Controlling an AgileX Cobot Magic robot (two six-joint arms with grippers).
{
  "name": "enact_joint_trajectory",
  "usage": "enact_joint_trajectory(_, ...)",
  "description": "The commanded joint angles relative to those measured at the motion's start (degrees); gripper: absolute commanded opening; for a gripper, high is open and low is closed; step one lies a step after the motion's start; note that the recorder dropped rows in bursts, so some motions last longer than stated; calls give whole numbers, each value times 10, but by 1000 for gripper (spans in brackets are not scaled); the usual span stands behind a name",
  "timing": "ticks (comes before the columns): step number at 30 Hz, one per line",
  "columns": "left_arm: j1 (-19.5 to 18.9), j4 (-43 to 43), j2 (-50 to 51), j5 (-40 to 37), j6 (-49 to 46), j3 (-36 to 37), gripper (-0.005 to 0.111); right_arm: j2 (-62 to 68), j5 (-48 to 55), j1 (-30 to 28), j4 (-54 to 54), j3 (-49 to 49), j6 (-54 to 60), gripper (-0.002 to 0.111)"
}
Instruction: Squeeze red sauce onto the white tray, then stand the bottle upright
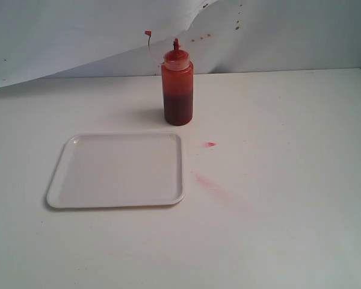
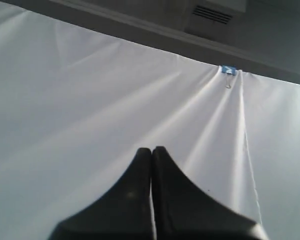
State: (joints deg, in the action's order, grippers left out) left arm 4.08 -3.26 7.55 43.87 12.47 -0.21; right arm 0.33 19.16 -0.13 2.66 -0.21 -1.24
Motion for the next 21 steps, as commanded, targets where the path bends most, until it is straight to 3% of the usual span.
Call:
enact_joint_trajectory(1,-1,72,141,108,27,2,0,-3,-1,-3,-3,2,3,0)
enact_joint_trajectory(4,-1,117,278,176,46,-2,0,-3,-1,-3,-3,2,3,0)
enact_joint_trajectory(9,-1,229,542,258,75,-106,0,-3,-1,-3,-3,2,3,0)
enact_joint_trajectory(16,-1,470,866,261,102,-314,0,-3,-1,-3,-3,2,3,0)
enact_joint_trajectory(21,-1,572,1052,261,102,-435,0,-3,-1,-3,-3,2,3,0)
